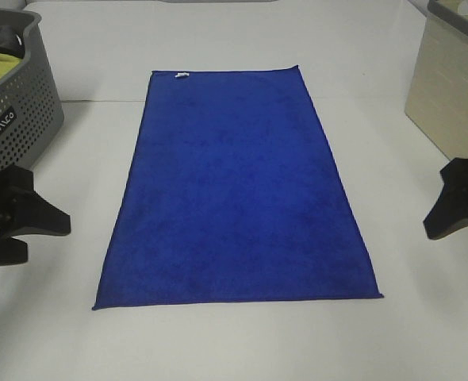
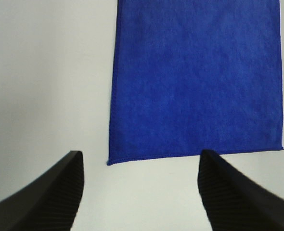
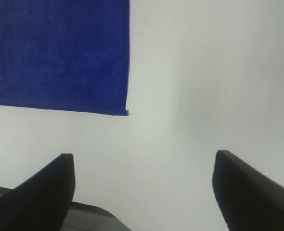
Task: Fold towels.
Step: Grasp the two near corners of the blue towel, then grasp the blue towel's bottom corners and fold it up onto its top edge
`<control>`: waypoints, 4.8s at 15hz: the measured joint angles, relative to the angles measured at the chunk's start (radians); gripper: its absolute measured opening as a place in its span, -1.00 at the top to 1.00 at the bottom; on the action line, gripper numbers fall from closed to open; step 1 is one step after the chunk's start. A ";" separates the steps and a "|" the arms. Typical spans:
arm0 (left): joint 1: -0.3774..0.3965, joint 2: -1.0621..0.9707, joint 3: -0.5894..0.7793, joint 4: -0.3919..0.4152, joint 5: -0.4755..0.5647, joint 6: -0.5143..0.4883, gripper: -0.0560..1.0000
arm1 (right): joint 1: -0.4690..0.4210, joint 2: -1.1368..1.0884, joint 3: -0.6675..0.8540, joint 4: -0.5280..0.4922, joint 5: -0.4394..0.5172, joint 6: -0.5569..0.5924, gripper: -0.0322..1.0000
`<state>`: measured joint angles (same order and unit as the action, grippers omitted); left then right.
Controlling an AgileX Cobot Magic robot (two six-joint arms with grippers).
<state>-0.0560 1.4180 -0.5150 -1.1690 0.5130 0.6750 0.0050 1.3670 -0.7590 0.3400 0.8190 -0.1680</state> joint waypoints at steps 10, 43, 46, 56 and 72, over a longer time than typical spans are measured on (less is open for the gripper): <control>0.000 0.405 -0.006 -0.505 0.106 0.561 -0.39 | -0.138 0.419 -0.033 0.503 -0.042 -0.497 -0.54; -0.084 0.272 0.034 -0.145 0.137 0.296 0.88 | -0.024 0.346 0.195 0.588 -0.057 -0.496 0.91; -0.084 0.128 0.159 -0.144 0.152 0.278 0.88 | -0.024 0.254 0.321 0.576 -0.053 -0.494 0.91; -0.084 0.111 -0.139 -0.101 0.108 0.150 0.88 | -0.024 0.302 -0.110 0.521 0.026 -0.443 0.91; -0.084 0.820 -1.204 0.143 -0.005 -0.069 0.88 | -0.023 1.147 -1.520 0.369 0.257 -0.205 0.91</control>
<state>-0.1400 2.2380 -1.7190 -1.0260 0.5080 0.6060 -0.0180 2.5140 -2.2790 0.7090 1.0760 -0.3730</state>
